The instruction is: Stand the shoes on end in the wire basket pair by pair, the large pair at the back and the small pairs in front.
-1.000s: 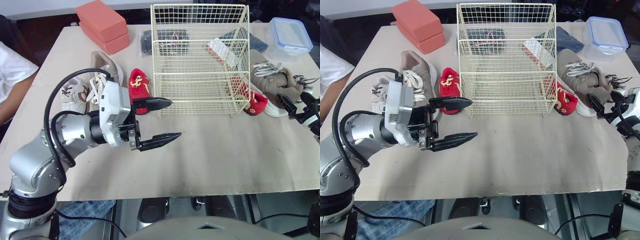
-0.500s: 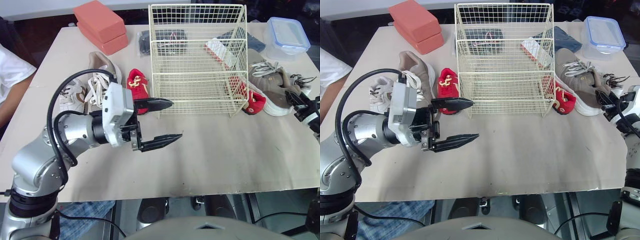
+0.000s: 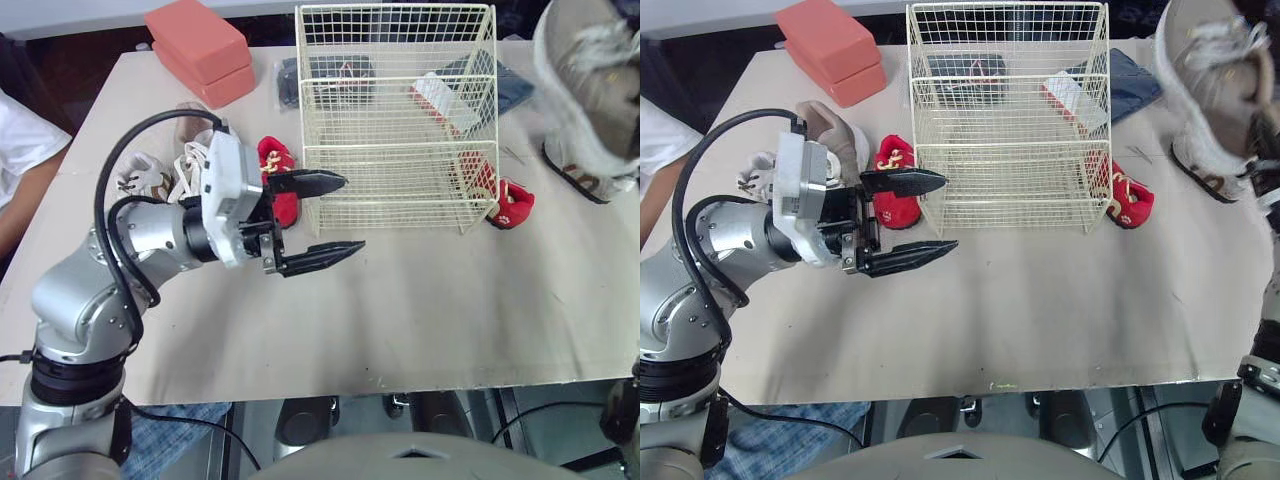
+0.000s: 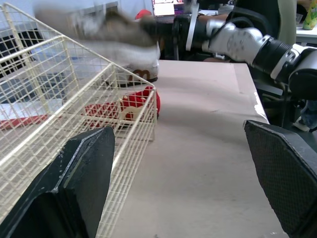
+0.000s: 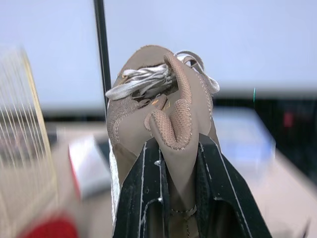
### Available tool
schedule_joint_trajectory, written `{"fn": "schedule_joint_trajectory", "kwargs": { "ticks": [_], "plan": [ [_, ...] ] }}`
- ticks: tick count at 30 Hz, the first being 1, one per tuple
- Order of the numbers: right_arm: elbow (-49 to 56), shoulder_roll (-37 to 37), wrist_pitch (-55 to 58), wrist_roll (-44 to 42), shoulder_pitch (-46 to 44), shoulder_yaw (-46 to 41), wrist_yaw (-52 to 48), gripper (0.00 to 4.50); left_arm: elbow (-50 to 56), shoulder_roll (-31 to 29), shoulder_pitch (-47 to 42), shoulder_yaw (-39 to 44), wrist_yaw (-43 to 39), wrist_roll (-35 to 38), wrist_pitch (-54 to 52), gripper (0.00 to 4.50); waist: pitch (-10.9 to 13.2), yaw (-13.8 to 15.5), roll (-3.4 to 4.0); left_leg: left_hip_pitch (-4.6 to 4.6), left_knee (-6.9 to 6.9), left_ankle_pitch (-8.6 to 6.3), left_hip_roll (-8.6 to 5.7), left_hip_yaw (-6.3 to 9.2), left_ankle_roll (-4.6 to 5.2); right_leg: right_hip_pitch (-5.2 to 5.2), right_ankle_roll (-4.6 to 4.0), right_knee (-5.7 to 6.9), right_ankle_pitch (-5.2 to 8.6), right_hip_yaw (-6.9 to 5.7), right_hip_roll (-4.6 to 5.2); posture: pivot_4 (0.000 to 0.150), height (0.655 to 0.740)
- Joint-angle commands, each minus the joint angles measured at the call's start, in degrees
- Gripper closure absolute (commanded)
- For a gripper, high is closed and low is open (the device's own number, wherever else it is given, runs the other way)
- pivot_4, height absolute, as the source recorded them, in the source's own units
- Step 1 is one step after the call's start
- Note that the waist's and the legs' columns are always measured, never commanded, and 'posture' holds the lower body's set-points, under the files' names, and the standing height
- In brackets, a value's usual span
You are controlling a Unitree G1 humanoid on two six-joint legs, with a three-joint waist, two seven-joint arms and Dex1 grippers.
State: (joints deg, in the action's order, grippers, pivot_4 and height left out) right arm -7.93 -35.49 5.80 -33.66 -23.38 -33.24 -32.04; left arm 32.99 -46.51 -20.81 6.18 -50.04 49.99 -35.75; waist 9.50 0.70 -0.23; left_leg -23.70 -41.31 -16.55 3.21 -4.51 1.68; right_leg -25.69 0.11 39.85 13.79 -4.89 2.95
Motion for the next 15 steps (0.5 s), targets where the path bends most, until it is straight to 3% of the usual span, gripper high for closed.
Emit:
{"fn": "schedule_joint_trajectory", "kwargs": {
  "ticks": [1,7,11,15],
  "plan": [
    [9.83,-1.84,-1.32,-7.63,-3.84,-2.01,-4.49,4.48,-1.13,-0.41,-2.27,1.60,-1.56,-0.26,1.24,0.00,0.09,0.05,0.02,0.00,0.00,0.00,0.00,0.00,0.00,0.00,0.00,0.00,0.00,-0.01,0.00,0.150,0.6860],
    [18.60,-6.77,9.97,-19.28,-5.38,0.41,-12.12,4.48,-4.99,-1.80,-2.82,4.44,-4.05,-0.70,1.74,0.00,0.18,0.09,0.01,-0.01,0.00,0.00,0.03,0.01,0.00,0.00,-0.13,0.00,-0.07,-0.02,0.01,0.150,0.6860],
    [24.55,-10.84,14.71,-21.91,-6.89,4.83,-15.81,4.48,-10.35,-3.23,-0.27,8.05,-7.86,-2.01,3.68,0.00,0.21,-0.10,-0.05,0.01,0.00,-0.01,0.03,0.00,0.02,0.01,-0.17,-0.02,-0.10,-0.04,0.03,0.150,0.6860],
    [27.29,-14.17,13.40,-18.51,-5.34,8.51,-23.90,4.48,-13.44,-5.36,1.85,11.79,-11.90,-1.66,4.54,0.00,0.34,0.14,-0.23,-0.03,0.00,-0.04,0.06,0.06,0.07,-0.01,-0.01,-0.02,0.00,-0.13,0.05,0.150,0.6860]
  ]
}}
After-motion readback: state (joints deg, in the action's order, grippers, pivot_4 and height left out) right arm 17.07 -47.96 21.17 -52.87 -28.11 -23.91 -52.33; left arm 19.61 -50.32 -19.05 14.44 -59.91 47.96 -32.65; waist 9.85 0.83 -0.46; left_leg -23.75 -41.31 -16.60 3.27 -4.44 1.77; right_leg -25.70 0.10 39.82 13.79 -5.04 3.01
